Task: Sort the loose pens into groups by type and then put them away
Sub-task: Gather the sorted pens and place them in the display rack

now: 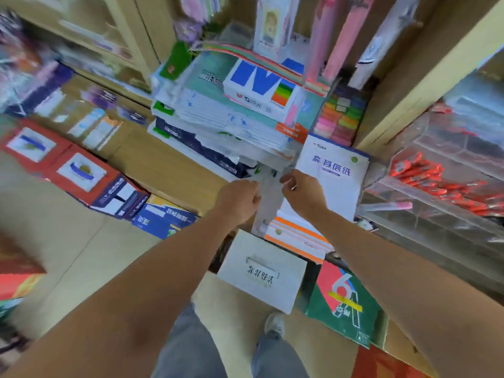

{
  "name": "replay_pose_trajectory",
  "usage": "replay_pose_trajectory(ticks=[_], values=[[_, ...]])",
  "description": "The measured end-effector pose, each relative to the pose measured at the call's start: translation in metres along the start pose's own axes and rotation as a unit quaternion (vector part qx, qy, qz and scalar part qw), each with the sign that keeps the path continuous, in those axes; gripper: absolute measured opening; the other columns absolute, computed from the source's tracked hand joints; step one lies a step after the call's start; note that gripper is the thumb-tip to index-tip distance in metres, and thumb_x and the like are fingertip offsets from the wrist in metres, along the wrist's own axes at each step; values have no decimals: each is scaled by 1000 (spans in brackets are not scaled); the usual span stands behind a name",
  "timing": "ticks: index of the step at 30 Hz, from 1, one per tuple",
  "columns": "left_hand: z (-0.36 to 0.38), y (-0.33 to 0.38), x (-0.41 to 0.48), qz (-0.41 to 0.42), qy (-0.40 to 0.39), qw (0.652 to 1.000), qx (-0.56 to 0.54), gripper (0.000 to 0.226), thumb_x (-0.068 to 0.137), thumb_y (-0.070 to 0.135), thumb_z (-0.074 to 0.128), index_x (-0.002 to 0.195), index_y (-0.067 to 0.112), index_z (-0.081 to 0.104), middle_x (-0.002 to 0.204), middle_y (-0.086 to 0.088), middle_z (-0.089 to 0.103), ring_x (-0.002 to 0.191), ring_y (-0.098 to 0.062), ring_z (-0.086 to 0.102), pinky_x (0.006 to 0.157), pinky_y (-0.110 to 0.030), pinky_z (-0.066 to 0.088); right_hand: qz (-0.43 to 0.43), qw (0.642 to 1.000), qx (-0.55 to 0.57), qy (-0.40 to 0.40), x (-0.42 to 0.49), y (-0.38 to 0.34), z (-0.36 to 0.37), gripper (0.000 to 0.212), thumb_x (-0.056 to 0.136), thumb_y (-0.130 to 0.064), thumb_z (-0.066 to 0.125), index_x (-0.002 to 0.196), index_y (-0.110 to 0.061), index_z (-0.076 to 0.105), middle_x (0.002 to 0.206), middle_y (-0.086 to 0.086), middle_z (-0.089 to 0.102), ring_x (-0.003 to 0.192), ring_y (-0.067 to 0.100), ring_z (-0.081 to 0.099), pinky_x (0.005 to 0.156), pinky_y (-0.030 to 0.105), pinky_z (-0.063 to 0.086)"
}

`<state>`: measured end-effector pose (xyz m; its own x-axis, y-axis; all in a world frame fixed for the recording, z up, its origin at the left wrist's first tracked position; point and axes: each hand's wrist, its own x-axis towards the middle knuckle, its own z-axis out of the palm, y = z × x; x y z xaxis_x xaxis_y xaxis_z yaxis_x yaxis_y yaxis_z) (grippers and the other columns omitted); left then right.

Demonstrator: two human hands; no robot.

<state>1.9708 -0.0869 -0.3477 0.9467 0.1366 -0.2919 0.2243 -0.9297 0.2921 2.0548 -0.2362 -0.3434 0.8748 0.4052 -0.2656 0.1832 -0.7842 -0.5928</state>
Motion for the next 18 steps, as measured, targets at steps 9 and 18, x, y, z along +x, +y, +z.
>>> replay_pose_trajectory(ticks=[9,18], values=[[-32,-262,-17,-28,-55,996,60,31,96,24,45,126,17,52,115,-9,58,108,-29,51,86,-39,45,-37,989,-74,-125,75,-166,180,30,91,-16,54,120,-18,59,121,5,60,104,25,60,88,35,49],[-23,-476,-25,-117,-80,990,-12,33,93,22,48,125,15,51,121,-10,54,114,-30,49,87,-38,40,-39,972,-110,-202,135,-285,344,38,90,-19,56,128,-19,54,126,6,55,105,26,58,90,34,46]])
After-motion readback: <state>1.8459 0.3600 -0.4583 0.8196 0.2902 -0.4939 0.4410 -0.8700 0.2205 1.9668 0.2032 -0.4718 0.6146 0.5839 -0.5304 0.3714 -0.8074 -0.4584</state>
